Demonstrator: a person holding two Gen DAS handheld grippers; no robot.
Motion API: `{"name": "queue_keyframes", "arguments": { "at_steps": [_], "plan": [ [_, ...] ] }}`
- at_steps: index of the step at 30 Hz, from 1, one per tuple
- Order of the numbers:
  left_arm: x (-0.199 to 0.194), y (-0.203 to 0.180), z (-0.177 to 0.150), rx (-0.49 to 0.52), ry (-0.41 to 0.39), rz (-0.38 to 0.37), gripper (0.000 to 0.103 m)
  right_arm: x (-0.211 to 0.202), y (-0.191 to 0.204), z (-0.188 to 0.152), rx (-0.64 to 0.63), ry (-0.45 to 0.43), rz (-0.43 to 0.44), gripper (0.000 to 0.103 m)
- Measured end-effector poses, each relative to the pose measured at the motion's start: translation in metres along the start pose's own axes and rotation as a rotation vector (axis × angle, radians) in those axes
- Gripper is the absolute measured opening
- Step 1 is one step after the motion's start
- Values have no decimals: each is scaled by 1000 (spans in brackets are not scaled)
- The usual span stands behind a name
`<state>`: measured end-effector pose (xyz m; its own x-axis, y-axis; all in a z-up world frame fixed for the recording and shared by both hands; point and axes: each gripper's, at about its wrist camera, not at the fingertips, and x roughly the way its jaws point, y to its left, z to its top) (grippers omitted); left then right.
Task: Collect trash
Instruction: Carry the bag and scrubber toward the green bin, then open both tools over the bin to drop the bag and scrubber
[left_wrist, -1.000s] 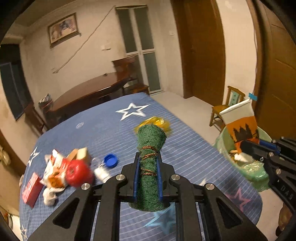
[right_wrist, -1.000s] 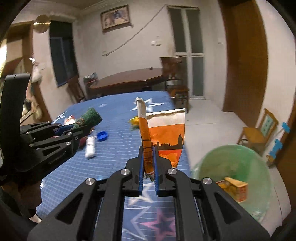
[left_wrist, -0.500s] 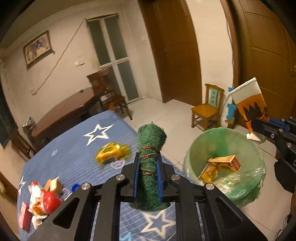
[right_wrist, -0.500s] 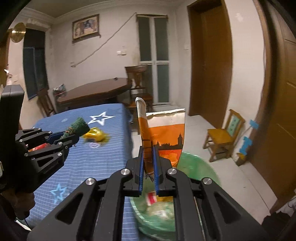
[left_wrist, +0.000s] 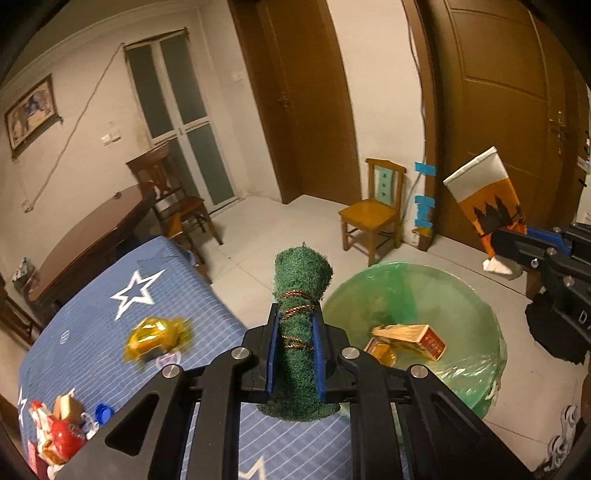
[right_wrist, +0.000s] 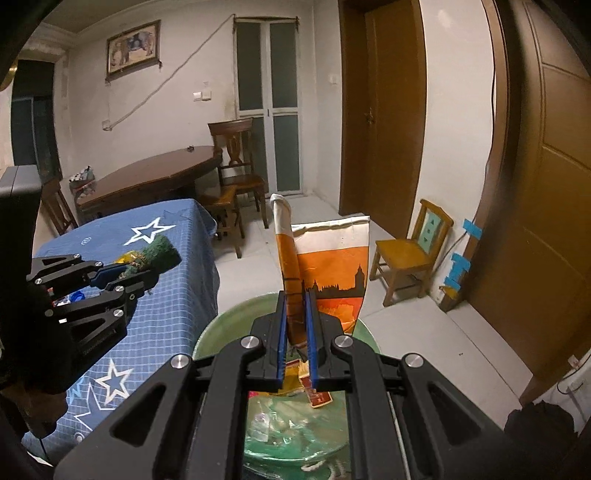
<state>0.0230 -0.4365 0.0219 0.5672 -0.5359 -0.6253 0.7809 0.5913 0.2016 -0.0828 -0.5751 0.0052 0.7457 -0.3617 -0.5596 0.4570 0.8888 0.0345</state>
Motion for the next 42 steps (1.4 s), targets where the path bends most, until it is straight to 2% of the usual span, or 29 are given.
{"name": "queue_keyframes", "arguments": {
  "at_steps": [13,25,28,30,31,32,33,35,42],
  "plan": [
    [46,-23,2,31,38,-77,17,17,-25,-11,54,65,-30,8],
    [62,-24,-1,38,59,-105,17,29,-27,-9,75,94,13,8],
    [65,-21,1,31,63,-134,18,33,-28,-7,76,96,22,8],
    [69,-15,4,5,66,-157,28,38,-26,-7,67,112,43,9],
    [70,-13,5,-3,69,-167,43,40,-27,-8,67,118,52,9],
    [71,-8,6,-16,71,-180,52,43,-27,-9,71,126,54,17],
    [73,-4,6,-27,70,-190,54,46,-28,-9,77,133,50,26],
    [74,0,6,-35,80,-209,54,48,-30,-10,86,128,48,26],
    [72,3,1,-29,88,-205,54,45,-33,-11,98,124,48,26]
  ]
}}
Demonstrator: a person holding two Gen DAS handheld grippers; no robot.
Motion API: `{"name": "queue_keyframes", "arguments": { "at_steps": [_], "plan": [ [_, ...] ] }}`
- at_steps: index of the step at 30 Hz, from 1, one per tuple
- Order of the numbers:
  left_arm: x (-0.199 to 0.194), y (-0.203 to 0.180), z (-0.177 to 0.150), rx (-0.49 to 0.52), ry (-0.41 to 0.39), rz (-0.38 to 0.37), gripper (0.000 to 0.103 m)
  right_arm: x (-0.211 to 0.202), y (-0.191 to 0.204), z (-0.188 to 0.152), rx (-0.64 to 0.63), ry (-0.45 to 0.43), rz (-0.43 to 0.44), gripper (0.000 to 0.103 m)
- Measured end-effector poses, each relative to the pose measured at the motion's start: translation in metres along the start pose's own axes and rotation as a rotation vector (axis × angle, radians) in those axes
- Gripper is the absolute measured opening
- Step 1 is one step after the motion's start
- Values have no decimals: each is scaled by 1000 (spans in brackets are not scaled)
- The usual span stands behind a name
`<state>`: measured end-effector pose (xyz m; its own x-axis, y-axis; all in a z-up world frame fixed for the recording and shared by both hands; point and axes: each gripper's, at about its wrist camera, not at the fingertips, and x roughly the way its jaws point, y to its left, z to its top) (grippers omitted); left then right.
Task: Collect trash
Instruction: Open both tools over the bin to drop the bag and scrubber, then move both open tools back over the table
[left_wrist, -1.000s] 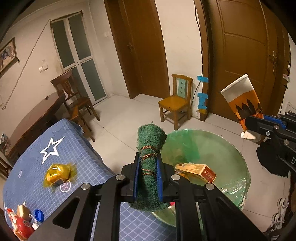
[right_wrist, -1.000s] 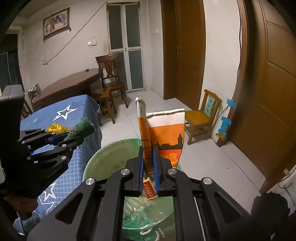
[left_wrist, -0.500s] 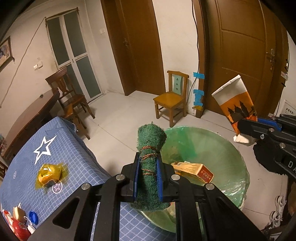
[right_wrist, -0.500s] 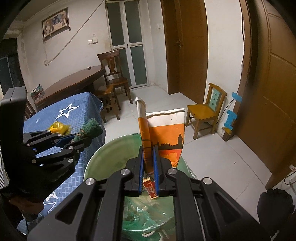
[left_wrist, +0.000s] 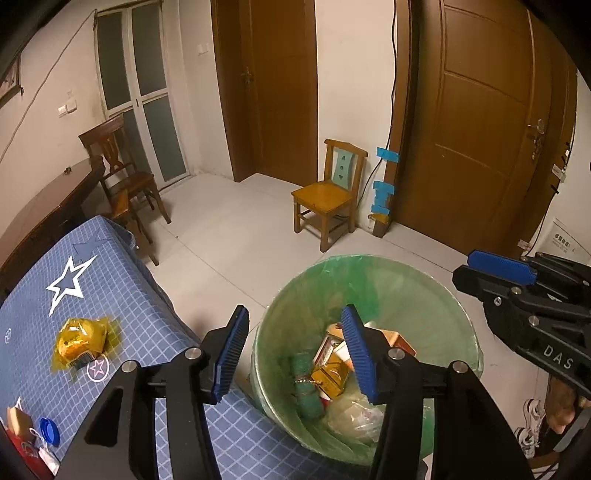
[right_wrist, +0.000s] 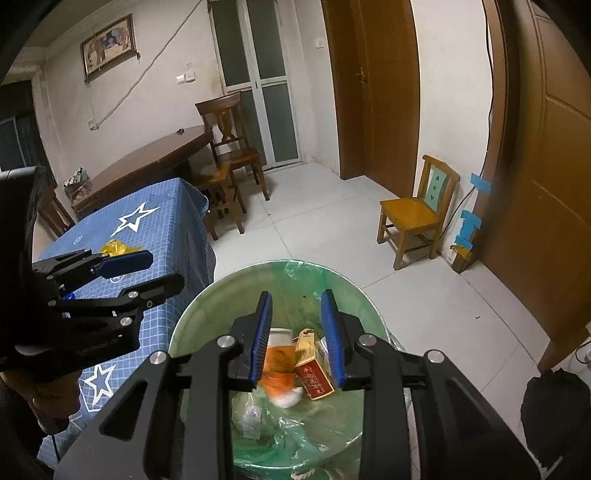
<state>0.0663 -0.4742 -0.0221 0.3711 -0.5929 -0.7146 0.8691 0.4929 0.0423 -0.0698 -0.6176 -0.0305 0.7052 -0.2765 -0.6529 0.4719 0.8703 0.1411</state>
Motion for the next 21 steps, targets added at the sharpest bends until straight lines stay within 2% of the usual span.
{"name": "queue_keyframes", "arguments": {
  "at_steps": [6,10,15,18,21],
  "plan": [
    [-10,-3,-12,16,-12,38,58,-7,7,-1,3,-24,14,26],
    [-30,8,-26,-1,-31,68,60,-12,17,0,-10,-50,30,26],
    [-68,41,-55,-67,-59,137,62,-16,51,2,-56,-95,95,26],
    [-95,66,-79,-104,-78,199,63,-13,76,4,-94,-94,148,26],
    [-124,102,-104,-191,-84,234,63,-7,109,5,-151,-80,200,26]
  ]
}}
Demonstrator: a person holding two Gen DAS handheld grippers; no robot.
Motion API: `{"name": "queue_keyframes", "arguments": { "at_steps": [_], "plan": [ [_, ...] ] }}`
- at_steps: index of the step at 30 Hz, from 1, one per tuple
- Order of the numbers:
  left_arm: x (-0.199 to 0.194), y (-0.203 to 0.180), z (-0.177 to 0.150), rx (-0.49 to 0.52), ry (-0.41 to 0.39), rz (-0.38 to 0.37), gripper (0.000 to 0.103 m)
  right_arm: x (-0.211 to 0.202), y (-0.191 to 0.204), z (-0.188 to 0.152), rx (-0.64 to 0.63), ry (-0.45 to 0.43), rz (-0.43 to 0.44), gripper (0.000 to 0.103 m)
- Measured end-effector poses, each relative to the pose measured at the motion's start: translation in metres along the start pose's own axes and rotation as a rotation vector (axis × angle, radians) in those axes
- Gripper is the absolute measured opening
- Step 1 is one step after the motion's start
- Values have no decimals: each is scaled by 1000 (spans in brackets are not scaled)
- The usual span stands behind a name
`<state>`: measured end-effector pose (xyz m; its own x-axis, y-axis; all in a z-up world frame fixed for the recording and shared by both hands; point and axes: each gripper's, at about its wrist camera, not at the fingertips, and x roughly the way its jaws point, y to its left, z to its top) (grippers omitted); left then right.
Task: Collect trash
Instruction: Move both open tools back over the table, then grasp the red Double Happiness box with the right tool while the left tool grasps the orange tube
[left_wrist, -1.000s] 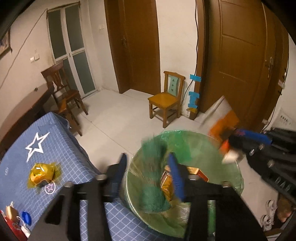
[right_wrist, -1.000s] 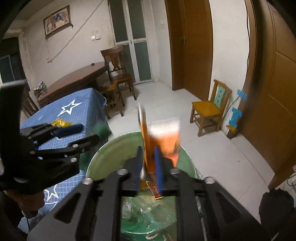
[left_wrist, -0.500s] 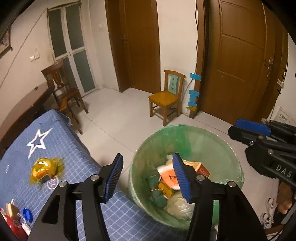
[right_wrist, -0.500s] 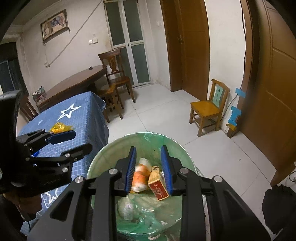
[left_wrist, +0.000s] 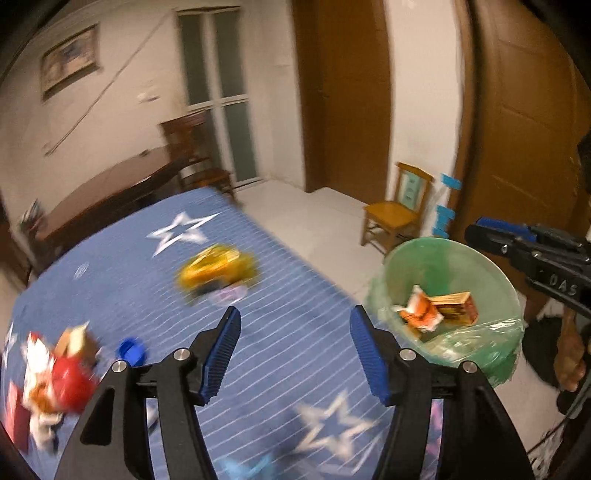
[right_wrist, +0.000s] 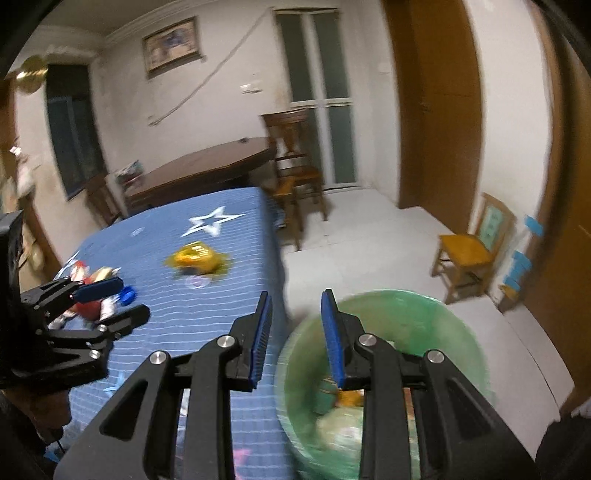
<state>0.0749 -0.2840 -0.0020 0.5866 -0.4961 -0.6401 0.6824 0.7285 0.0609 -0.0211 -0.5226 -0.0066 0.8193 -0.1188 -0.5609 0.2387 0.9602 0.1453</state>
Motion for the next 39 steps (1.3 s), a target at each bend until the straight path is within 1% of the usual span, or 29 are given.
{"name": "queue_keyframes", "arguments": {
  "at_steps": [5,6,8,9,11,12,14,15,16,17,18,20,21,23,24,26,27,28,29,30,31,32,33,35,36,37,38,39],
  "plan": [
    [-36,71,-32,-130,-6,83,63,22,67,14,-103,20,112,26],
    [-44,86,-39,-159,-6,103,63,27,83,18,-124,25,143,26],
    [-62,120,-60,-233,-5,150,64,43,123,30,-173,52,232,26],
    [-71,137,-71,-274,-2,171,64,54,151,39,-208,72,288,26],
    [-89,171,-95,-366,3,224,64,75,198,55,-264,120,366,26],
    [-95,185,-104,-398,3,247,64,94,233,67,-292,165,420,26],
    [-113,216,-133,-484,4,310,64,127,288,81,-327,256,453,26],
    [-120,230,-144,-526,7,332,64,157,326,89,-349,327,450,28],
    [-129,246,-160,-581,10,350,64,177,351,92,-362,371,439,30],
    [-136,257,-170,-616,14,357,64,200,377,94,-378,417,421,33],
    [-143,268,-182,-654,17,367,64,233,408,94,-382,490,398,34],
    [-155,286,-203,-713,21,392,64,279,441,87,-343,601,354,34],
    [-160,293,-212,-736,22,406,64,295,454,82,-339,635,328,34],
    [-166,305,-226,-768,27,424,64,320,480,77,-358,652,261,34],
    [-168,308,-231,-780,29,424,64,331,490,71,-356,678,247,35],
    [-168,318,-238,-799,33,422,64,342,499,58,-342,731,250,36],
    [-169,322,-241,-807,33,421,64,343,499,52,-332,751,246,40],
    [-170,325,-245,-813,27,415,64,333,501,46,-357,743,252,42],
    [-171,327,-249,-817,21,409,64,326,500,42,-372,757,262,43],
    [-172,328,-251,-820,19,406,64,315,500,35,-382,793,301,43],
    [-174,329,-255,-824,19,402,64,298,496,26,-389,841,372,43],
    [-174,331,-258,-830,19,394,64,279,492,19,-406,852,418,50],
    [-173,332,-261,-832,19,387,64,251,488,10,-456,842,451,55],
    [-171,329,-262,-826,20,379,64,209,476,1,-502,821,501,55],
    [-171,329,-264,-821,19,379,64,179,464,-7,-529,816,549,56],
    [-174,327,-266,-813,19,379,64,158,452,-13,-557,806,569,56],
    [-175,326,-269,-811,22,378,64,145,443,-19,-578,792,562,56],
    [-173,323,-271,-811,27,377,64,128,428,-23,-604,760,544,59]
  ]
}}
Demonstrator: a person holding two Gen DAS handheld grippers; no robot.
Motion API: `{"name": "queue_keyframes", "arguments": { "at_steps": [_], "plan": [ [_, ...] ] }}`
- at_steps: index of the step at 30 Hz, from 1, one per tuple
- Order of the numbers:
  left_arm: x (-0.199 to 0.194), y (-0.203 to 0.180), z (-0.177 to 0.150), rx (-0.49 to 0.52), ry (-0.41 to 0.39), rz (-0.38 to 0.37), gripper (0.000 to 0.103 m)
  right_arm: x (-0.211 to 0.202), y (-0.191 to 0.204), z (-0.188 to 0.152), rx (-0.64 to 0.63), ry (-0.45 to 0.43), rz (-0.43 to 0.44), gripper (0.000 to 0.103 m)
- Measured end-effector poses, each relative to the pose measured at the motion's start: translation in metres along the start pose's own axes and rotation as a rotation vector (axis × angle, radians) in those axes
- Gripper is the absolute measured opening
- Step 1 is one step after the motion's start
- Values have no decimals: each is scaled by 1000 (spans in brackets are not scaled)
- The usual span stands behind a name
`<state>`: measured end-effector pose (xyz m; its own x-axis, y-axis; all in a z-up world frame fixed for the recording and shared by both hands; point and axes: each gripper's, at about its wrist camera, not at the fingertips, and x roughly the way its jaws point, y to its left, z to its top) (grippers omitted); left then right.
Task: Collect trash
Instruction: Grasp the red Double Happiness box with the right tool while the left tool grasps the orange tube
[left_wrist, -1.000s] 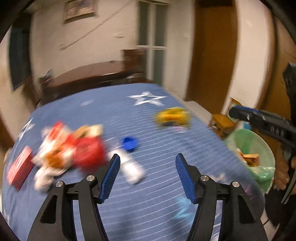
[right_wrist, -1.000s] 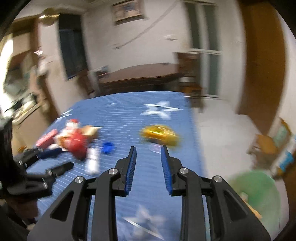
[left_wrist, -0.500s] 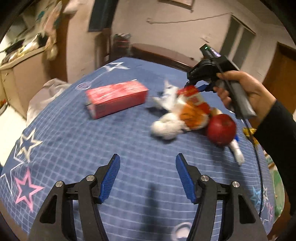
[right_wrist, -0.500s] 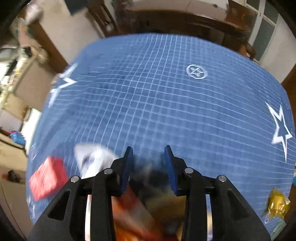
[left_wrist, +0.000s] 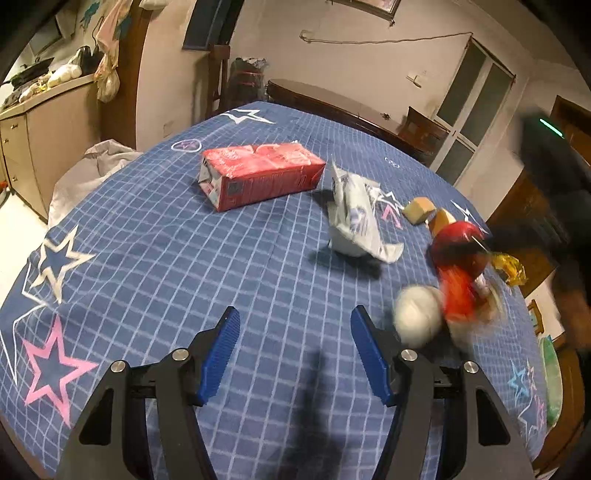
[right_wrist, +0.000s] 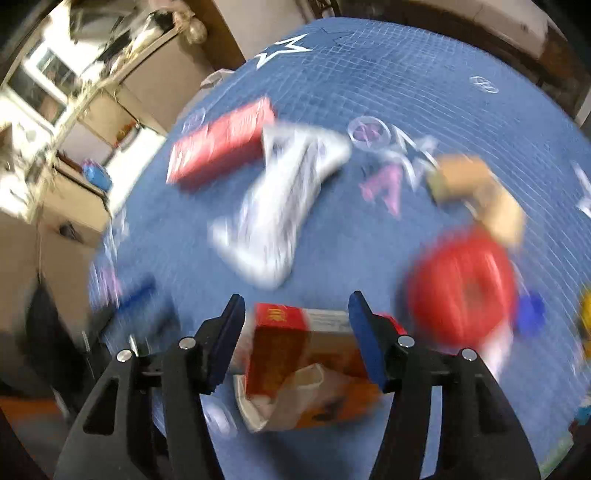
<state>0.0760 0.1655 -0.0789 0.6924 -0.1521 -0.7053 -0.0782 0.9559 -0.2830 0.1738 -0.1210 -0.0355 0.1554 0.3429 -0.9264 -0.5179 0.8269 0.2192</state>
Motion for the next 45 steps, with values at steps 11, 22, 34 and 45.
{"name": "queue_keyframes", "arguments": {
  "at_steps": [11,22,34,45],
  "plan": [
    [-6,4,-12,11,15,-8,64,-70,-52,-175,57,-279,-64,86],
    [-23,-30,-20,152,54,-105,68,-47,-24,-198,-304,-283,-90,97],
    [-44,-96,-42,456,80,-289,69,-11,-36,-197,-82,-245,-100,86],
    [-11,-152,-66,715,198,-400,53,-59,-66,-251,140,-439,-66,85]
  ]
}}
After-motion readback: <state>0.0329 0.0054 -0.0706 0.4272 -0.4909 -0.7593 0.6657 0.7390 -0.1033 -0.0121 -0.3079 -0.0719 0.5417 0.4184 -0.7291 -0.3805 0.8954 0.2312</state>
